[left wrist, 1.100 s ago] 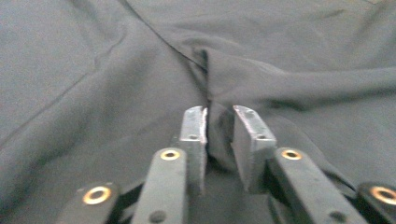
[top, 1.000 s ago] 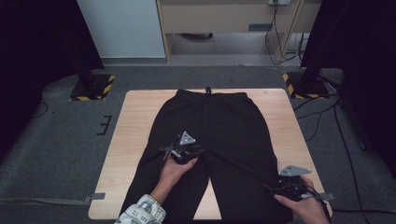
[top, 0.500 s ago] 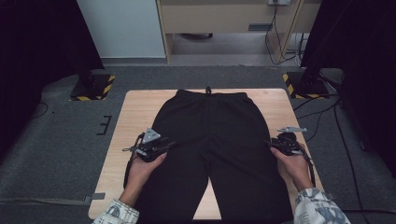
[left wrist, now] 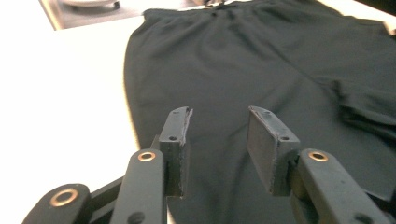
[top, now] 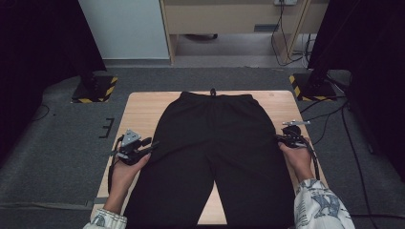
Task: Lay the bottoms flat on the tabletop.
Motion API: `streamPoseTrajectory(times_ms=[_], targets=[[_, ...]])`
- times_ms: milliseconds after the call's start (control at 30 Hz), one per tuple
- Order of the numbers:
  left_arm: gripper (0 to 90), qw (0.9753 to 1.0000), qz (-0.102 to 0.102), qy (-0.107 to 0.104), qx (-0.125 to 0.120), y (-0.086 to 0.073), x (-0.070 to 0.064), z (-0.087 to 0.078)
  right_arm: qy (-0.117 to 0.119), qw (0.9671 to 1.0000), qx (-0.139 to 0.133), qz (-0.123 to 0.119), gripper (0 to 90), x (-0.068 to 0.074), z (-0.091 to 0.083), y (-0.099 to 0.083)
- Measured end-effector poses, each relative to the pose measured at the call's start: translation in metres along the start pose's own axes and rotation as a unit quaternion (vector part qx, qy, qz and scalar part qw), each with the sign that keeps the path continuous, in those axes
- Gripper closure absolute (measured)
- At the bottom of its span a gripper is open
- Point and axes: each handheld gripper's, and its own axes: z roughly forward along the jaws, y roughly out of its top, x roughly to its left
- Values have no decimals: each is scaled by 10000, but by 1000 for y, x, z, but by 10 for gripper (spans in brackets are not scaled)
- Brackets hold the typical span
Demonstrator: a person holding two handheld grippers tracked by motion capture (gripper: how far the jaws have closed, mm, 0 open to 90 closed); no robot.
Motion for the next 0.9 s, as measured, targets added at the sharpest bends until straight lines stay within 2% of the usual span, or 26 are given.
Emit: streamPoseTrajectory(times_ms=[33,67,100,133,200,267,300,333,433,500,567,600,633,733,800,833,867,900], targets=[[583,10000,-44,48,57,-2,7,3,29,9999,-85,131,733,0,-1,-1],[580,10000,-44,48,57,-2,7,3,101,9996,-207,182,658,2,-5,-3],[579,9997,-80,92,235,-5,17,11,67,9995,-259,141,596,5,-9,-5],[575,9994,-77,99,326,-6,21,14,51,9996,-278,36,568,8,-14,-7],[558,9982,-94,129,580,-10,29,27,179,9990,-407,-63,539,11,-24,-14],[534,9965,-109,145,821,-14,35,38,286,9989,-346,-141,519,14,-33,-23],[524,9947,-125,214,1001,-16,38,45,282,9988,-351,-184,512,14,-36,-27],[522,9936,-140,274,1083,-18,41,51,325,9988,-339,-148,504,14,-41,-34],[538,9911,-260,145,1297,-23,45,63,387,9985,-375,-66,495,11,-46,-46],[610,9912,-200,148,1299,-25,44,65,395,9985,-391,-11,494,7,-49,-52],[772,9913,-209,14,1299,-25,43,66,409,9981,-450,89,494,3,-52,-57],[833,9913,-125,65,1308,-24,42,66,392,9980,-487,101,494,2,-53,-59],[885,9913,-166,49,1308,-24,43,67,398,9979,-488,147,494,1,-54,-60],[895,9916,-211,255,1253,-23,46,70,366,9979,-514,175,494,-2,-56,-64],[895,9918,-310,378,1180,-23,51,71,318,9981,-505,164,486,-1,-56,-65],[895,9917,-327,498,1138,-23,53,72,322,9980,-519,143,477,0,-56,-65],[893,9928,-282,482,1058,-23,54,72,322,9980,-528,94,465,0,-56,-66],[869,9946,-175,366,960,-24,53,73,310,9979,-556,72,445,1,-57,-66]])
